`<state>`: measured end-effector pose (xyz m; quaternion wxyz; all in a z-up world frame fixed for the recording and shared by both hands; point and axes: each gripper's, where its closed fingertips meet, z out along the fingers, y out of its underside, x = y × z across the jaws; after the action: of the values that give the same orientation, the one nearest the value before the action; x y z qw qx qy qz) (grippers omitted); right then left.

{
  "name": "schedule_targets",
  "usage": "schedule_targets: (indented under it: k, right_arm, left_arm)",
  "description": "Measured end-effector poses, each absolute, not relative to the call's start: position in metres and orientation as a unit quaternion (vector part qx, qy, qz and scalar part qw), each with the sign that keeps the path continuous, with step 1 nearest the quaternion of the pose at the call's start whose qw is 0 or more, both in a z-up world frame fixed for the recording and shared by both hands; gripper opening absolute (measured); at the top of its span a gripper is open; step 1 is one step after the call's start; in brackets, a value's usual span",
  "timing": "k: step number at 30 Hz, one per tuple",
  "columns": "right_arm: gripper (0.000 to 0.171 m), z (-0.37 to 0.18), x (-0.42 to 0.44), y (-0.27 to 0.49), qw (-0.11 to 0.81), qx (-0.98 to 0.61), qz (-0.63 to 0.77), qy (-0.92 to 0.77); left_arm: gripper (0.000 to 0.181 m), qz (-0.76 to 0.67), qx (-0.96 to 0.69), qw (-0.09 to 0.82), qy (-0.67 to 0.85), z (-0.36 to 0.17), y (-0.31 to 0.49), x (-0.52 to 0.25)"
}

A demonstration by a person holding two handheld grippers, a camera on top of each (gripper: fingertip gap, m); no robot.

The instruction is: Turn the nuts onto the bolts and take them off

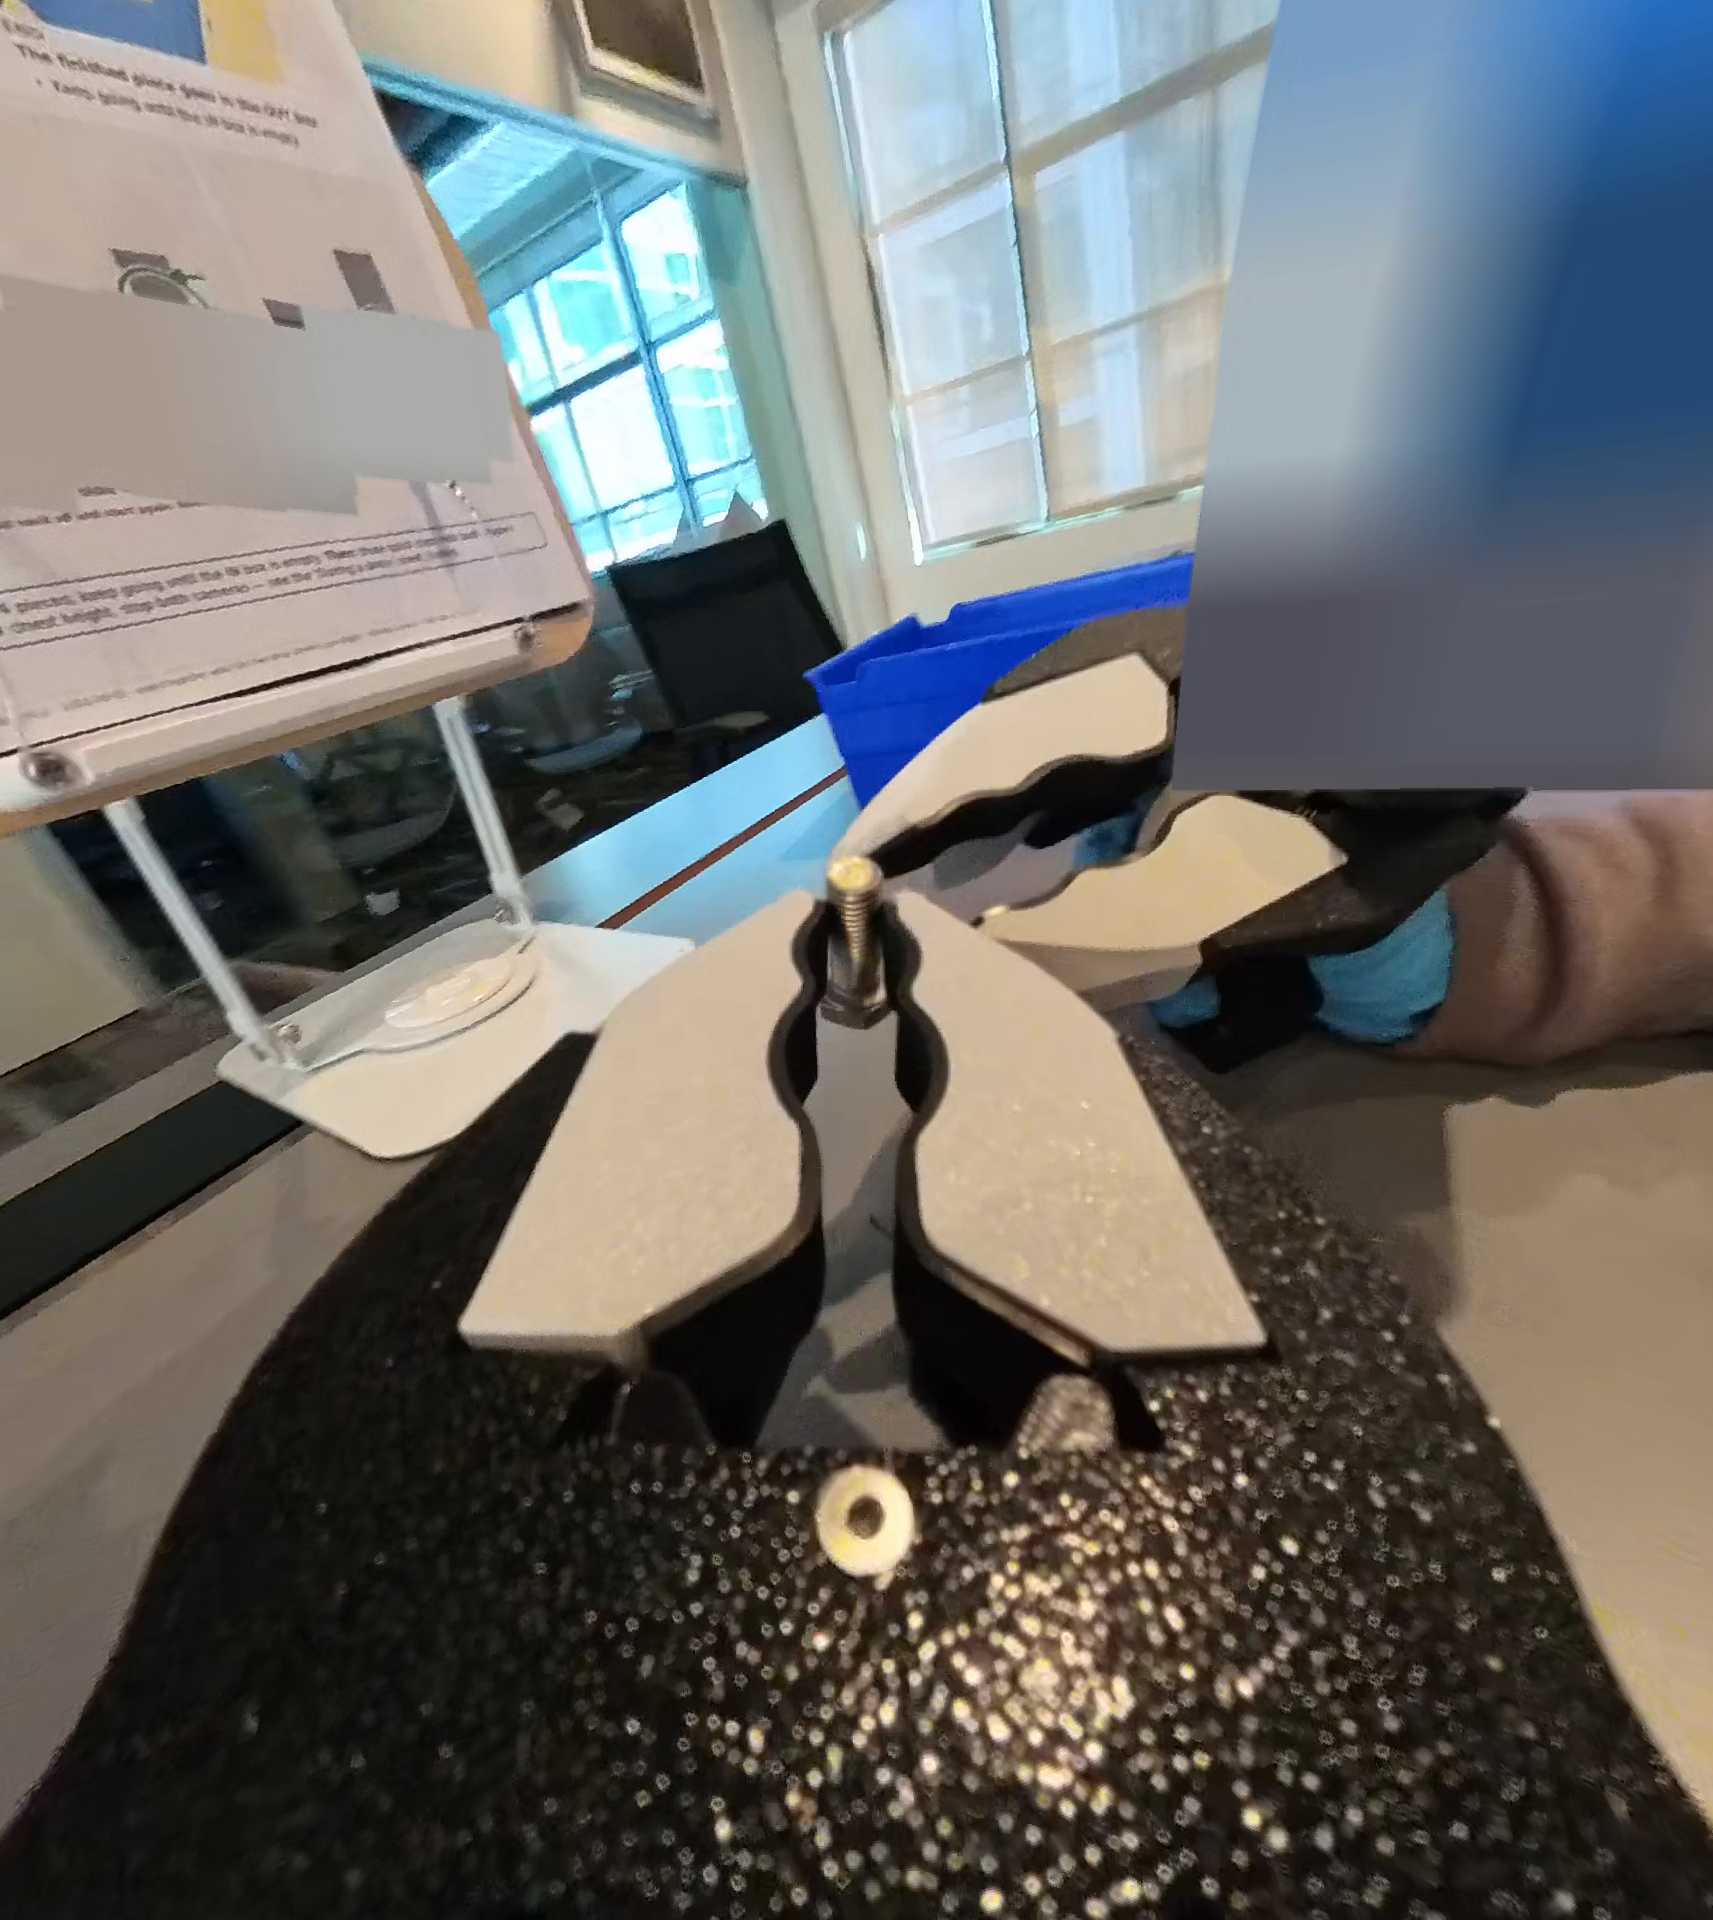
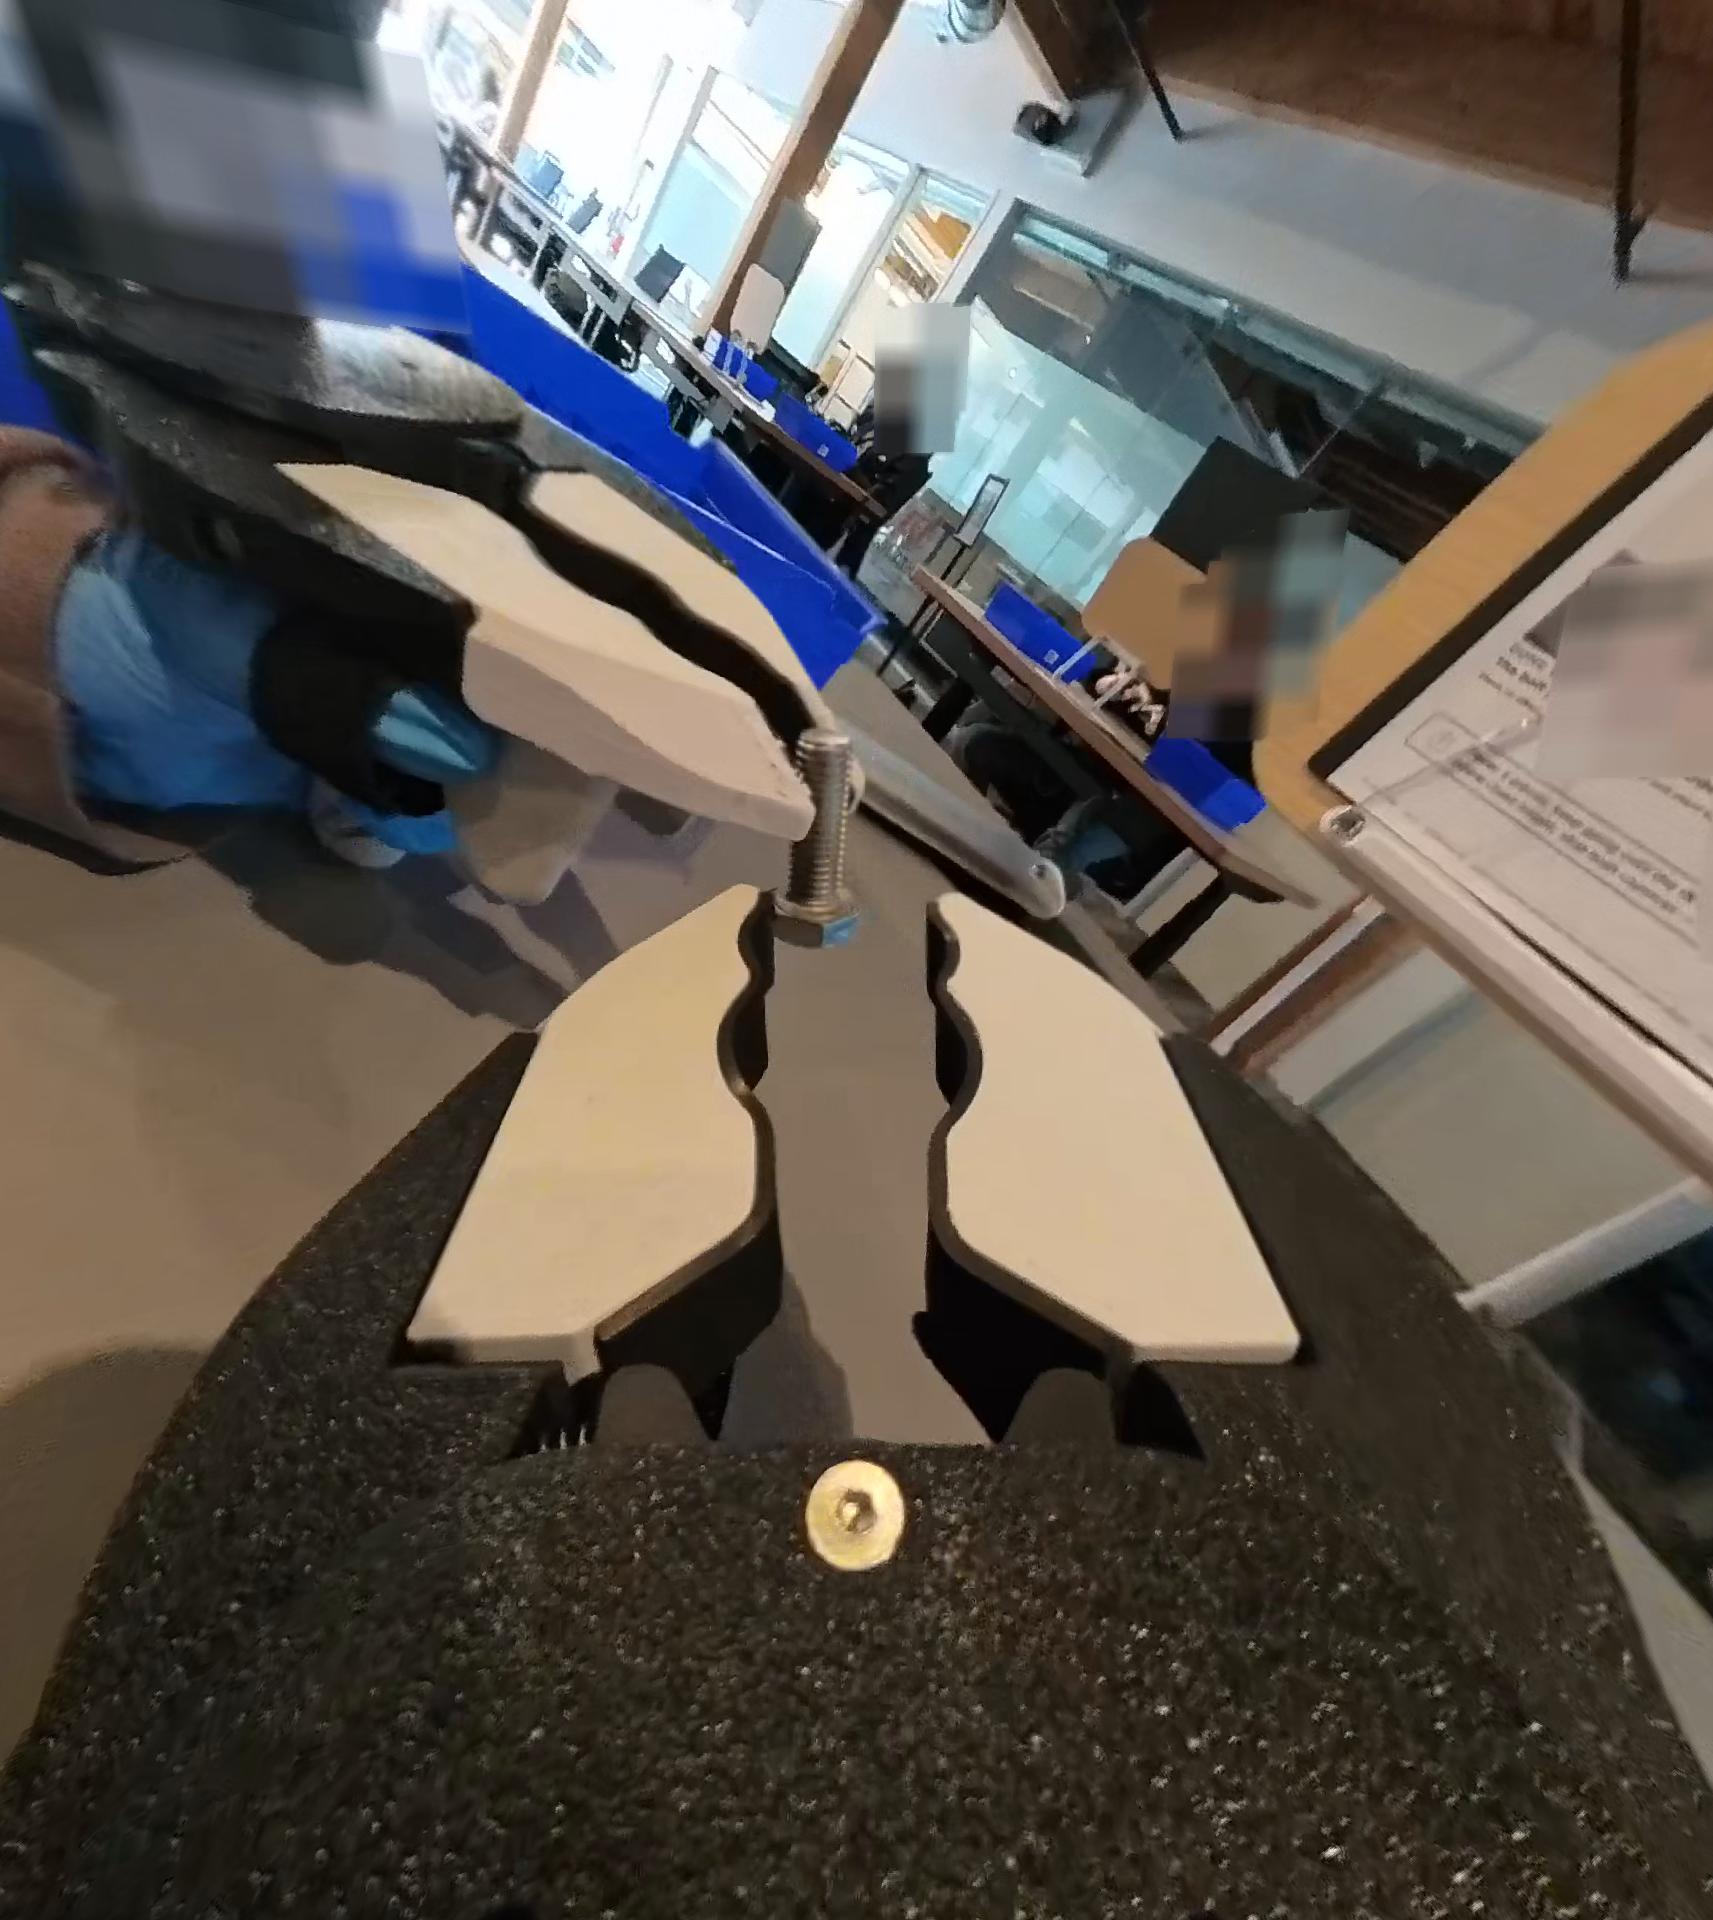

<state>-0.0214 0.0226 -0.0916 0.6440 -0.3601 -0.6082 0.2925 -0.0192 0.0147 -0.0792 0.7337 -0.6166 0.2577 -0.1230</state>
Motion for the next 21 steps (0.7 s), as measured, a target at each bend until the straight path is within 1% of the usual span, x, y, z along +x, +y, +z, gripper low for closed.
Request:
schedule_targets:
  k: [1,3,4,7,9,11,13,14,16,21]
  right_arm:
    - [0.027,-0.093,-0.022,0.024,0.637,-0.369,0.295,-0.609]
    - [0.018,-0.093,-0.02,0.029,0.636,-0.385,0.297,-0.599]
    - [0.017,-0.091,-0.018,0.031,0.635,-0.39,0.31,-0.591]
    - [0.021,-0.082,-0.011,0.034,0.613,-0.416,0.382,-0.552]
    - [0.024,-0.077,-0.008,0.033,0.591,-0.426,0.433,-0.531]
    - [0.023,-0.077,-0.007,0.032,0.57,-0.435,0.461,-0.523]
    - [0.018,-0.082,-0.01,0.026,0.537,-0.443,0.482,-0.533]
    - [0.015,-0.086,-0.012,0.023,0.518,-0.447,0.49,-0.54]
    - [0.014,-0.094,-0.016,0.02,0.493,-0.46,0.489,-0.553]
    - [0.014,-0.105,-0.02,0.02,0.472,-0.482,0.468,-0.571]
  left_arm:
    - [0.009,-0.107,-0.628,0.727,0.256,-0.082,0.017,-0.021]
    - [0.009,-0.051,-0.655,0.712,0.249,-0.09,0.023,-0.028]
    - [0.009,-0.022,-0.657,0.711,0.251,-0.091,0.025,-0.031]
    - [0.009,0.053,-0.652,0.709,0.264,-0.091,0.026,-0.036]
    - [0.009,0.118,-0.649,0.691,0.295,-0.096,0.029,-0.035]
    - [0.009,0.179,-0.645,0.664,0.333,-0.103,0.031,-0.031]
    - [0.009,0.227,-0.637,0.641,0.364,-0.109,0.031,-0.025]
    - [0.009,0.246,-0.633,0.631,0.375,-0.111,0.032,-0.022]
    - [0.009,0.267,-0.629,0.62,0.386,-0.113,0.032,-0.02]
    - [0.009,0.275,-0.635,0.614,0.38,-0.114,0.033,-0.025]
